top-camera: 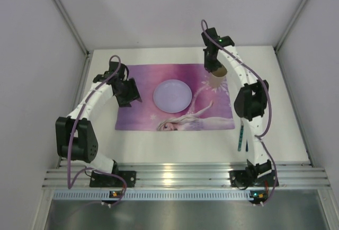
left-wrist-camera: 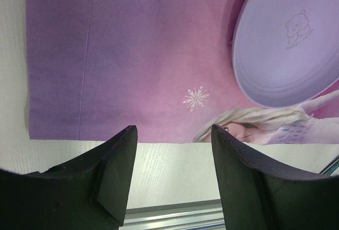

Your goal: Set the dinner table for one person

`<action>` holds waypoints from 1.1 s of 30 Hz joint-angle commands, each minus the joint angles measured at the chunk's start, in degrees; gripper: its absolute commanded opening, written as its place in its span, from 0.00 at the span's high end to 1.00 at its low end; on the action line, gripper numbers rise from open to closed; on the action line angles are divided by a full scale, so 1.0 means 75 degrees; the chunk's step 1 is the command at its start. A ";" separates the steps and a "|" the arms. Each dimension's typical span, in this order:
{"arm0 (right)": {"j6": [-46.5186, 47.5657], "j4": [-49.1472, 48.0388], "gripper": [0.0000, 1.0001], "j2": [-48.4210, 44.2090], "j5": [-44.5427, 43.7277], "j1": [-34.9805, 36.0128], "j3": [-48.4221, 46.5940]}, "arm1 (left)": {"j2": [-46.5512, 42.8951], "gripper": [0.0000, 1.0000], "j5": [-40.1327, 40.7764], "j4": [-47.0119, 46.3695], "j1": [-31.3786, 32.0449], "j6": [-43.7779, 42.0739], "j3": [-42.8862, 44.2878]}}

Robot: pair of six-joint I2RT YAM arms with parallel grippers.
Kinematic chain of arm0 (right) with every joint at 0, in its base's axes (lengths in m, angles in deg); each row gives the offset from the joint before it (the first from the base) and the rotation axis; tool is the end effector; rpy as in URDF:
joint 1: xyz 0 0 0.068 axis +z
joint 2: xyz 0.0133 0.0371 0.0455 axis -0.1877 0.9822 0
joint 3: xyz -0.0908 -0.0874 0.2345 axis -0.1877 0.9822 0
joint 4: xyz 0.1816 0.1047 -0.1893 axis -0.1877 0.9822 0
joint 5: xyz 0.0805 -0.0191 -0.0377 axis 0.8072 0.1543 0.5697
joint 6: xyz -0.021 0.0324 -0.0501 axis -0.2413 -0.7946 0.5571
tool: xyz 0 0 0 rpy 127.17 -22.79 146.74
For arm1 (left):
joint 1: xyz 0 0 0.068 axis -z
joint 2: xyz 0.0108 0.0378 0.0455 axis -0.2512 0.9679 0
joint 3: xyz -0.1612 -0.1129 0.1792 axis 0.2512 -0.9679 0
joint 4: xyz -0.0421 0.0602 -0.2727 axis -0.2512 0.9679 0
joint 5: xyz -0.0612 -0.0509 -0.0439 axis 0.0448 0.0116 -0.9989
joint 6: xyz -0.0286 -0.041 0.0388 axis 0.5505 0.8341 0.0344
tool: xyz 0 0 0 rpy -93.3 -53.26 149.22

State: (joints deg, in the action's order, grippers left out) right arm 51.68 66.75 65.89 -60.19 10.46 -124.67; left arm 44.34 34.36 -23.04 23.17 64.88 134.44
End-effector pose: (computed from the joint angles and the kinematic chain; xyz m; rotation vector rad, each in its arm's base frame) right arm 0.4793 0.1751 0.2686 0.0282 2.6282 -0.0602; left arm 0.3344 -0.0572 0.2354 -0.4654 2.6958 -0.3792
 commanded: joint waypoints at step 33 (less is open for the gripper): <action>-0.0571 -0.0668 0.01 -0.6923 0.0250 -0.1735 0.6529 | 0.1565 0.36 0.0433 -0.0534 0.3207 -0.0397 0.2021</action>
State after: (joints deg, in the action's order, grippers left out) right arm 48.88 61.96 17.85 -58.64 -1.43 -81.74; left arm 52.84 37.35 -25.21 39.91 62.54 144.34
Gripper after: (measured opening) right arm 0.988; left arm 0.637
